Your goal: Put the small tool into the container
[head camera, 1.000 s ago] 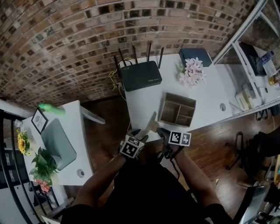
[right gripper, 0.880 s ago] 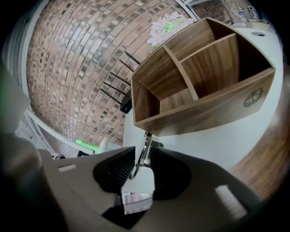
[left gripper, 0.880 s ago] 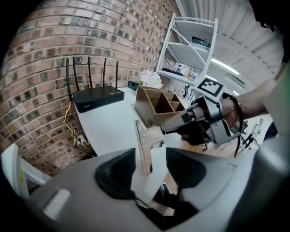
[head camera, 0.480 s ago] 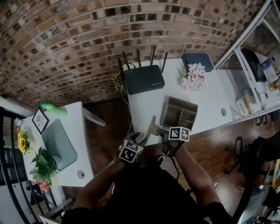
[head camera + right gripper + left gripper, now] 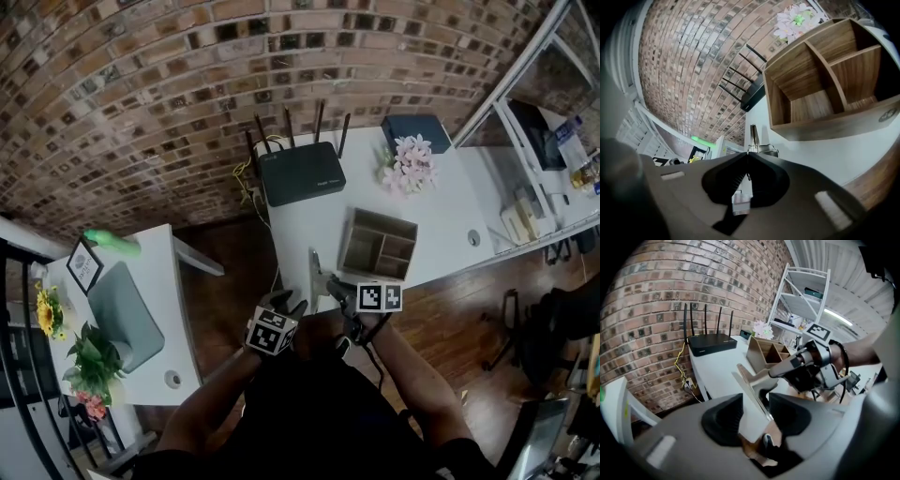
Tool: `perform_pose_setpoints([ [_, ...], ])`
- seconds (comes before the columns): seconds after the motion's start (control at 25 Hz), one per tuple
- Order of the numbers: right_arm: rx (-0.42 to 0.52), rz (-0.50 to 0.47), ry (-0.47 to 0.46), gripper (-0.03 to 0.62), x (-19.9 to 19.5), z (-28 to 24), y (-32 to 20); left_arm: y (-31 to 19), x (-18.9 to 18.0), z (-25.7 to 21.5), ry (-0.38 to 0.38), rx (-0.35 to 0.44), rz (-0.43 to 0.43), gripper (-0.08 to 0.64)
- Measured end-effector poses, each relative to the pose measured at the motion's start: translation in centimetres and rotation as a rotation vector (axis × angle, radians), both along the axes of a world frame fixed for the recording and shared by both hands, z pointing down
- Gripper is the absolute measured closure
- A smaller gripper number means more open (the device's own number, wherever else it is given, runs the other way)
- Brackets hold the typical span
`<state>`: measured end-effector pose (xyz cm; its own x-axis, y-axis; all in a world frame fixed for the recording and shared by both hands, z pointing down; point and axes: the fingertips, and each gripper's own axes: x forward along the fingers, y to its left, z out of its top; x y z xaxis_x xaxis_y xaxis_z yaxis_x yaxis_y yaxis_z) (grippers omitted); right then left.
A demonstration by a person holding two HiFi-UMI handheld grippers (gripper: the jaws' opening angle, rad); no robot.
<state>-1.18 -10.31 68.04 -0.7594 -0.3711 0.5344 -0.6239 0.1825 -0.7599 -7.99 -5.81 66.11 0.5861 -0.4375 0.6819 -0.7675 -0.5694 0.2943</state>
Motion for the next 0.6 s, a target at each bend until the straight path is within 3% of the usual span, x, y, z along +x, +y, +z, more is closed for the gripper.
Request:
perform_pose_setpoints([
  [0.6,0.179,-0.008,-0.075,0.577,1.3,-7.3,1.2,-0.2,0.2,-1.9,0.053,0.011,-0.053,0.405],
])
